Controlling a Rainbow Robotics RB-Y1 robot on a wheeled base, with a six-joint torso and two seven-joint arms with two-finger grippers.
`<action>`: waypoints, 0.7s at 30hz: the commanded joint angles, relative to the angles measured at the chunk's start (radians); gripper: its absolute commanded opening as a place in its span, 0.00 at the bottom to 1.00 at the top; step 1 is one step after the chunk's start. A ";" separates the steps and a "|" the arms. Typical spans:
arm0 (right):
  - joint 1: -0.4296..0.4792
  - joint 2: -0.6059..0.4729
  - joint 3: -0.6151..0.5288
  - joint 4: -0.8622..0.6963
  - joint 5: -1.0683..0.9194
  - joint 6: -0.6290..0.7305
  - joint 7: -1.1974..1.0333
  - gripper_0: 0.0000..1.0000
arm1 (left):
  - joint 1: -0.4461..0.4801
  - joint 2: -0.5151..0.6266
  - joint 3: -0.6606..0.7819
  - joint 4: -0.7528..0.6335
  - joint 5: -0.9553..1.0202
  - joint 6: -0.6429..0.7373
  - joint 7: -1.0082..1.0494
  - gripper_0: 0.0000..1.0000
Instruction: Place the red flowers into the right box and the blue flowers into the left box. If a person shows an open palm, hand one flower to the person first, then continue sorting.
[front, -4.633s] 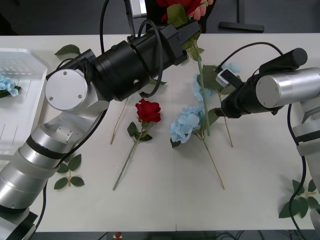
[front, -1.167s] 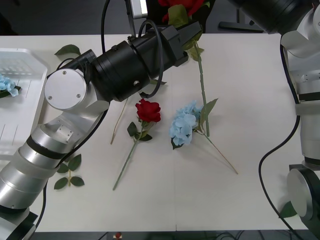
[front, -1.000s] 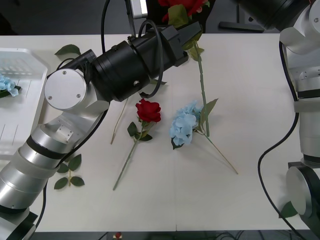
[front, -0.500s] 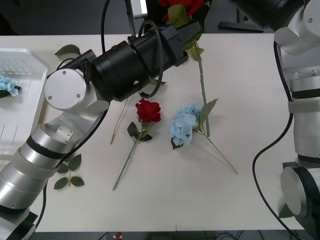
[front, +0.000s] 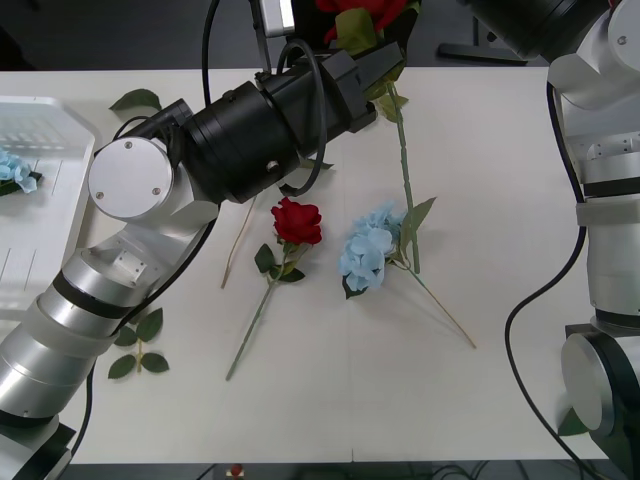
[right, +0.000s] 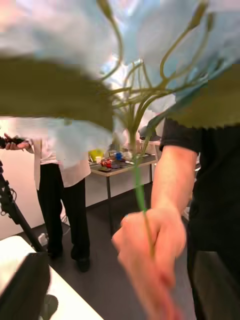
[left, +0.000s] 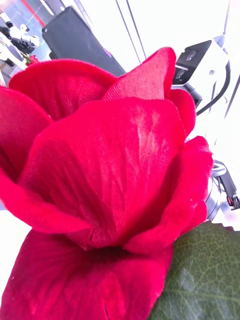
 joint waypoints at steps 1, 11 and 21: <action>-0.037 0.004 -0.010 -0.014 -0.038 0.000 -0.014 0.99 | 0.012 -0.023 0.013 -0.037 0.007 0.006 -0.027 0.00; -0.037 -0.017 -0.027 -0.002 -0.004 0.063 -0.022 1.00 | 0.012 -0.028 0.012 -0.037 0.007 0.008 -0.028 0.00; -0.035 -0.081 -0.030 0.027 0.280 0.384 -0.169 1.00 | 0.012 -0.028 0.013 -0.037 0.007 0.008 -0.030 0.00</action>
